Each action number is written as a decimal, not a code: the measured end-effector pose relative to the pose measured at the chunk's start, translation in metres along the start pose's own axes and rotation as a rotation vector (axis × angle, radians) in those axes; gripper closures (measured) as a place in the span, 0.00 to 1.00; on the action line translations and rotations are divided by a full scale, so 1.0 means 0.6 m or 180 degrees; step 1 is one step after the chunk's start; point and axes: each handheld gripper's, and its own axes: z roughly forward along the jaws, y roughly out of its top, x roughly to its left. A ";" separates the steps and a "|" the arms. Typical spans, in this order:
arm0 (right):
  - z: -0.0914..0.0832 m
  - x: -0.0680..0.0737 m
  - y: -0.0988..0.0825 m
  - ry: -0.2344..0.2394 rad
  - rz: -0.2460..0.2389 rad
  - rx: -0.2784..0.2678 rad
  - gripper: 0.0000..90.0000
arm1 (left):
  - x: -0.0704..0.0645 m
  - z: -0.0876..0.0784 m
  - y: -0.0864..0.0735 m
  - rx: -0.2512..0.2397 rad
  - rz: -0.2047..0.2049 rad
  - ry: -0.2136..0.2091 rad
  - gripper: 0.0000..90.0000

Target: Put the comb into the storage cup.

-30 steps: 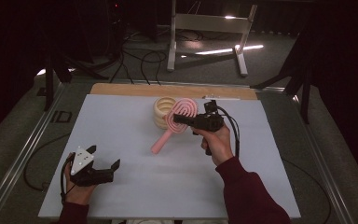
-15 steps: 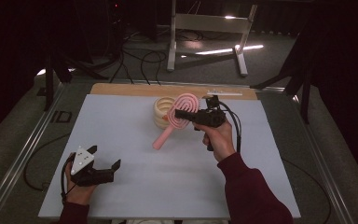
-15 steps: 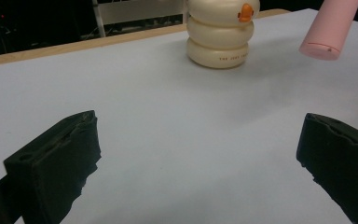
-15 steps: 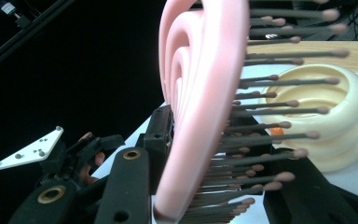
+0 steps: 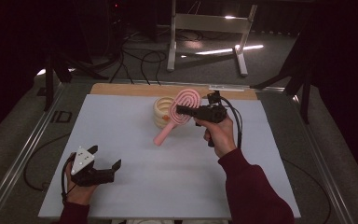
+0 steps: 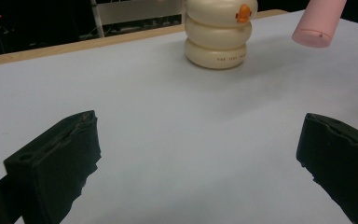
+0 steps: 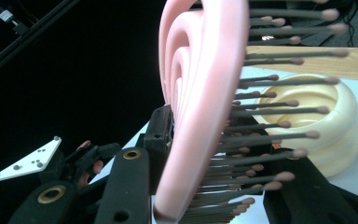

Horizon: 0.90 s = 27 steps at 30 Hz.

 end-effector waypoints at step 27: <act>-0.011 -0.008 0.036 -0.0147 -0.0040 -0.0075 0.71 | -0.001 0.000 0.000 -0.0007 -0.0009 -0.0003 0.00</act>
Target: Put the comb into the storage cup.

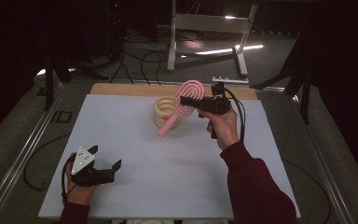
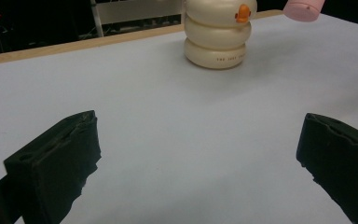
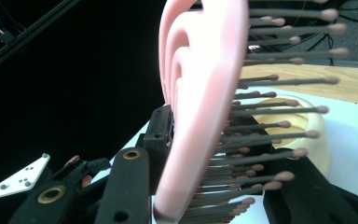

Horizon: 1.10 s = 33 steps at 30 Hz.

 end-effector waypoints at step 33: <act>-0.018 -0.004 0.045 -0.0160 -0.0003 -0.0139 0.71 | 0.000 0.000 0.000 0.0001 -0.0004 0.0020 0.00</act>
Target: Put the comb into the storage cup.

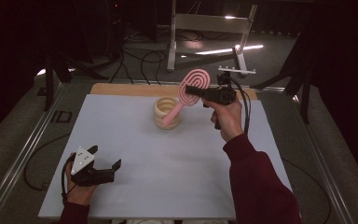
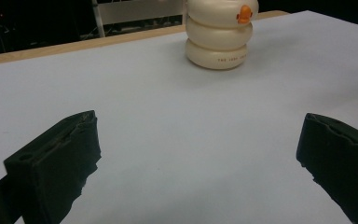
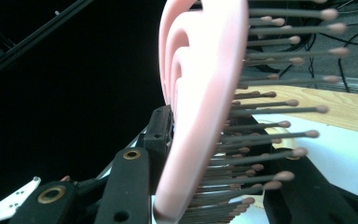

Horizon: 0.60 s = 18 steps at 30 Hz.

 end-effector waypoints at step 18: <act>-0.007 -0.005 0.025 -0.0110 -0.0003 -0.0119 0.71 | 0.000 -0.001 0.000 -0.0014 -0.0008 0.0004 0.00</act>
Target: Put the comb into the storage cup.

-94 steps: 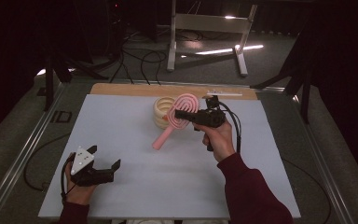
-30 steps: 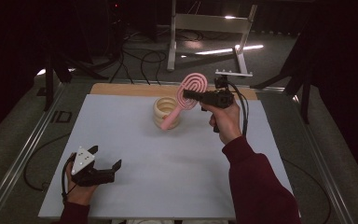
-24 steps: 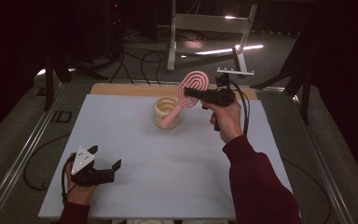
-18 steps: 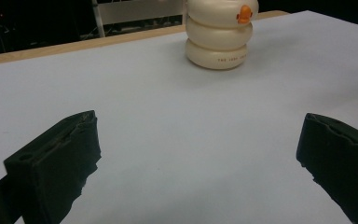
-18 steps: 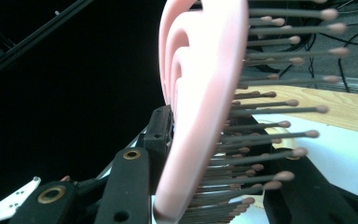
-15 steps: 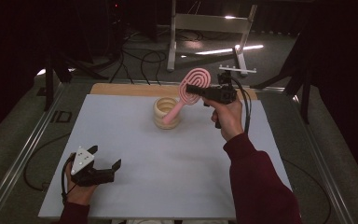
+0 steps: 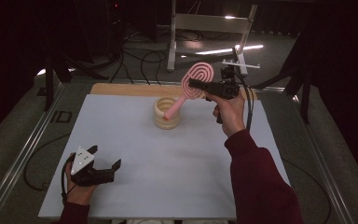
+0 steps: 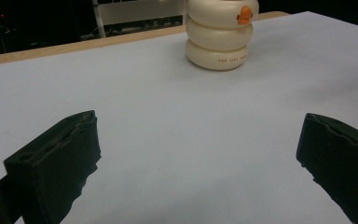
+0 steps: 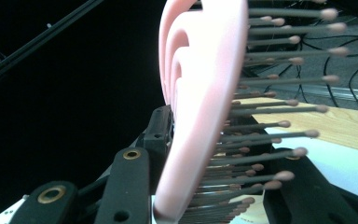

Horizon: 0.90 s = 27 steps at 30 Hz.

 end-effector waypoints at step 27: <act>0.015 -0.019 0.015 -0.0199 0.0099 -0.0206 0.71 | 0.001 -0.001 0.000 -0.0004 -0.0007 -0.0001 0.00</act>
